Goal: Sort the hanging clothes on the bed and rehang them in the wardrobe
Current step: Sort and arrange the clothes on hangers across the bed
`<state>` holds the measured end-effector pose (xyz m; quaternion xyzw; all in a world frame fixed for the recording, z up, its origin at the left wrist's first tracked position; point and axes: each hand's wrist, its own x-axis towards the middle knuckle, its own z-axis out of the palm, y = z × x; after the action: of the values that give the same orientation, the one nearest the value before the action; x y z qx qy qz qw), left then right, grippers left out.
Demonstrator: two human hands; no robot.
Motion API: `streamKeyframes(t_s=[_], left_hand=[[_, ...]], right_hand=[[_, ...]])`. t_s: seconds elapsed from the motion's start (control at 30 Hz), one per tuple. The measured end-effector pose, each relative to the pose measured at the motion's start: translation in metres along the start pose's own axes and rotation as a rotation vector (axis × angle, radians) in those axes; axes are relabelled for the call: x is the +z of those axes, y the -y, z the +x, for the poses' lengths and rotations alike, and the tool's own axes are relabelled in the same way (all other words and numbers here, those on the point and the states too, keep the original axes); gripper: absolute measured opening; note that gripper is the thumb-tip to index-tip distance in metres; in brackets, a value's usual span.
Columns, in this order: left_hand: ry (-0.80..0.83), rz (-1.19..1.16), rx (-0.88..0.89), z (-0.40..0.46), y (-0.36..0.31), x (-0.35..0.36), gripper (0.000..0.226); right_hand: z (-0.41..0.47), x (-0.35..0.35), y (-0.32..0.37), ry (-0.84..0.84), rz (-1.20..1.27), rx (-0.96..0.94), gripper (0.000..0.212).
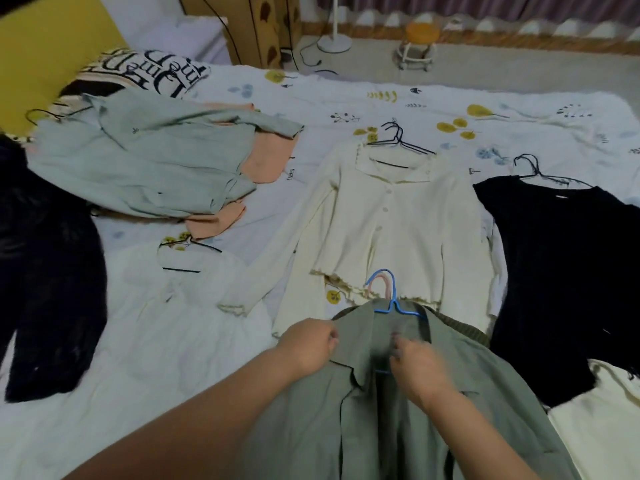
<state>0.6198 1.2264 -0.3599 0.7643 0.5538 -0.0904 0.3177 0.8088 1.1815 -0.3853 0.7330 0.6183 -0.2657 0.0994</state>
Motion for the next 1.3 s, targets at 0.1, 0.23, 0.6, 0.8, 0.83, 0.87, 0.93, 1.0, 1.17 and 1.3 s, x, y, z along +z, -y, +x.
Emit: streamKeyframes(t_s=[0.1, 0.23, 0.6, 0.8, 0.83, 0.87, 0.93, 1.0, 1.17, 1.3], left_hand=[[-0.059, -0.052, -0.049, -0.02, 0.021, -0.018, 0.028], [-0.083, -0.079, -0.107, -0.045, 0.065, -0.038, 0.029], [-0.132, -0.077, -0.249, -0.078, 0.231, -0.068, 0.033], [-0.114, -0.016, -0.267, -0.061, 0.319, -0.08, 0.042], [-0.091, 0.003, -0.28, -0.056, 0.332, -0.08, 0.045], [-0.065, 0.019, -0.296, -0.05, 0.343, -0.079, 0.049], [-0.028, 0.036, -0.321, -0.038, 0.363, -0.075, 0.055], [-0.004, 0.051, -0.345, -0.026, 0.379, -0.068, 0.06], [0.142, 0.035, -0.351, -0.002, 0.41, -0.046, 0.067], [0.17, 0.017, -0.341, 0.006, 0.419, -0.035, 0.066]], right_hand=[[-0.01, -0.003, 0.03, 0.029, -0.005, -0.039, 0.029], [-0.019, 0.003, 0.077, 0.041, 0.051, -0.079, 0.028], [0.007, 0.036, 0.237, -0.041, 0.089, -0.201, 0.034], [0.06, 0.053, 0.317, -0.103, 0.065, -0.215, 0.039], [0.072, 0.056, 0.327, -0.111, 0.053, -0.213, 0.039], [0.083, 0.059, 0.336, -0.12, 0.04, -0.212, 0.038], [0.106, 0.066, 0.352, -0.135, 0.012, -0.215, 0.038], [0.128, 0.071, 0.364, -0.137, -0.015, -0.207, 0.042], [0.181, 0.087, 0.373, -0.112, -0.11, -0.137, 0.049], [0.204, 0.088, 0.381, -0.117, -0.14, -0.027, 0.041]])
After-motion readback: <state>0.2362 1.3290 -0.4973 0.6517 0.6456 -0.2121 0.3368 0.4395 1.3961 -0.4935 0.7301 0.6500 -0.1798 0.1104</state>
